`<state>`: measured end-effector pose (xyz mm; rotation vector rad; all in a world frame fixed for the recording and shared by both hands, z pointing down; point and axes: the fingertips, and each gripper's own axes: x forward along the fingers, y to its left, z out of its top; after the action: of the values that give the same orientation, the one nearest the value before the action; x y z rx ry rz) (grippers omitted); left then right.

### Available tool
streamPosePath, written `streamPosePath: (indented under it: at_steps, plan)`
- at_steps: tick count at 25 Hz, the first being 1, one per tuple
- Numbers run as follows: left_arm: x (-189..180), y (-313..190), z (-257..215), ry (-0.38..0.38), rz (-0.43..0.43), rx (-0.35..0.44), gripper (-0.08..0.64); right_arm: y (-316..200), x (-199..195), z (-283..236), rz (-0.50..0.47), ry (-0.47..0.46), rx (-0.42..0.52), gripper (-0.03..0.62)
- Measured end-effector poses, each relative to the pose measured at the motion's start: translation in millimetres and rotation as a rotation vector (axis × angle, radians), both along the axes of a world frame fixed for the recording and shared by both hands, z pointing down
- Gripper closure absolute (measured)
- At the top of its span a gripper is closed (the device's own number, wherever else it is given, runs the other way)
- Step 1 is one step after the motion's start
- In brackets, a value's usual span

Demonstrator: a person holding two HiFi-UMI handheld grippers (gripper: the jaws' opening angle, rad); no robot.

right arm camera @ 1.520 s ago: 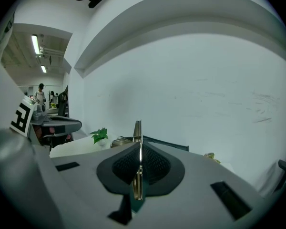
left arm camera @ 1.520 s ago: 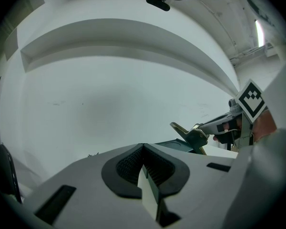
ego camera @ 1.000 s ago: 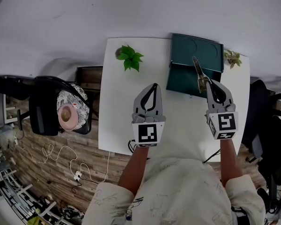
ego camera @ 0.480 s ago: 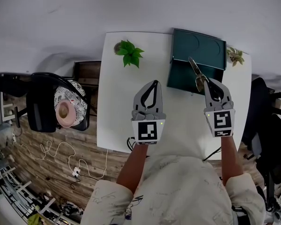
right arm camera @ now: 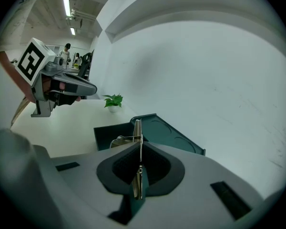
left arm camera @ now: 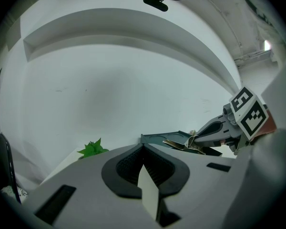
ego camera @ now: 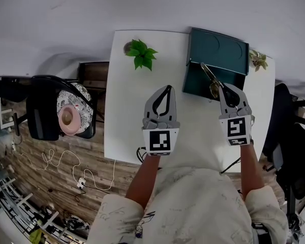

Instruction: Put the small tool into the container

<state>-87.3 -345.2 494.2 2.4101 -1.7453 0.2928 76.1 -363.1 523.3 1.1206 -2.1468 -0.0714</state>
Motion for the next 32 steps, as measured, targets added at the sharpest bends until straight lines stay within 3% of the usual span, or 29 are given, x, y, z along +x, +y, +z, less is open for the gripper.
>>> streamPosePath:
  at_steps: [16, 25, 32]
  plan:
    - [-8.0, -4.2, 15.1, 0.014, -0.014, -0.025, 0.554, -2.9, -9.6, 26.3, -0.085, 0.158, -0.024, 0.575]
    - [-10.9, -5.9, 23.3, 0.019, -0.021, -0.041, 0.554, -8.5, -12.1, 43.9, -0.143, 0.313, 0.02, 0.575]
    - [-12.0, -6.2, 24.2, 0.021, -0.021, -0.039, 0.554, -13.4, -14.0, 54.0, -0.141, 0.333, -0.003, 0.574]
